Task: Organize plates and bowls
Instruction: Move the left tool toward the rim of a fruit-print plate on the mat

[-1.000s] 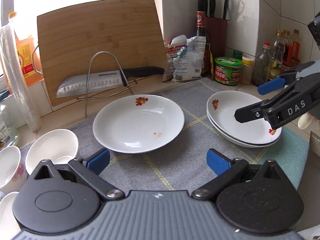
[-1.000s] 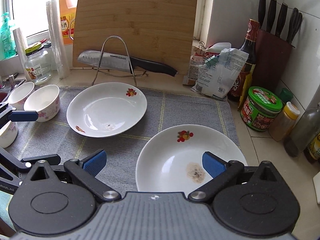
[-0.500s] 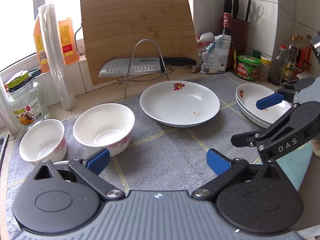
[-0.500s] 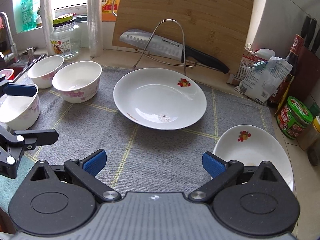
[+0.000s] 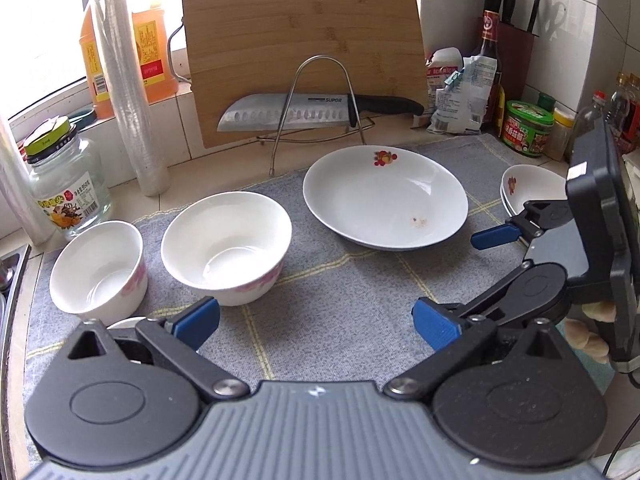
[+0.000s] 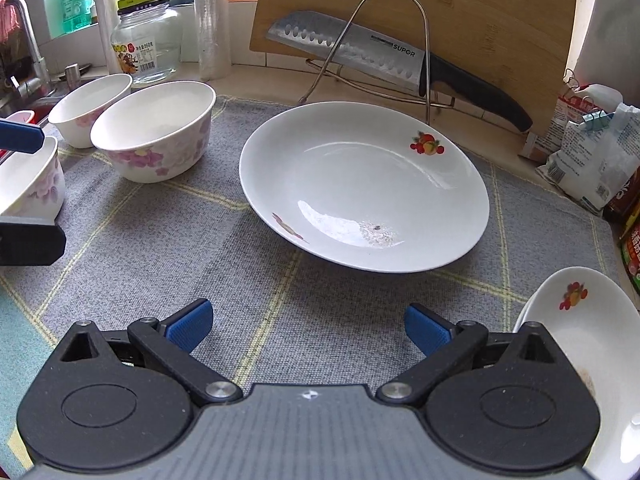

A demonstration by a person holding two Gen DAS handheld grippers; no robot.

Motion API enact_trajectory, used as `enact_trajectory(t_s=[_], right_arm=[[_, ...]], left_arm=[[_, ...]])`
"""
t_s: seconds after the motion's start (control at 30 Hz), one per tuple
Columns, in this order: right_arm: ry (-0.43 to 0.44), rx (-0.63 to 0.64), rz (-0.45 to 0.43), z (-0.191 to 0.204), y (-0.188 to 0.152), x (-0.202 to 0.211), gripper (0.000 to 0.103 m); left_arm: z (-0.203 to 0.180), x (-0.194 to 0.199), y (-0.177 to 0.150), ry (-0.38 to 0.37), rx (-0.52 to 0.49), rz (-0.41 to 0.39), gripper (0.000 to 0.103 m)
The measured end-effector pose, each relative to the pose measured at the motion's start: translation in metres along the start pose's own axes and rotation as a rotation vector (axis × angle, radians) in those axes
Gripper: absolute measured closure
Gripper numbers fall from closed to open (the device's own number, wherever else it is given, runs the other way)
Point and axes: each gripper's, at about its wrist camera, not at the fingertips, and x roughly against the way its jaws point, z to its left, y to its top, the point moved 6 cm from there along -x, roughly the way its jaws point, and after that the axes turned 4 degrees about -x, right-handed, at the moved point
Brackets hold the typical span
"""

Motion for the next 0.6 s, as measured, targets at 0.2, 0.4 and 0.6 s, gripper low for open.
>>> enact_trajectory(t_s=[0.2, 0.4, 0.6], right_arm=[[0.021, -0.02, 0.004, -0.004, -0.002, -0.01, 0.0], [0.014, -0.026, -0.017, -0.004, -0.002, -0.011, 0.0], [0.018, -0.024, -0.034, -0.006, -0.001, -0.012, 0.0]], left_arm=[[-0.01, -0.018, 0.028, -0.082, -0.091, 0.036, 0.001], [-0.013, -0.05, 0.065, -0.187, -0.174, 0.079, 0.001], [-0.01, -0.085, 0.101, -0.25, -0.184, 0.15, 0.001]])
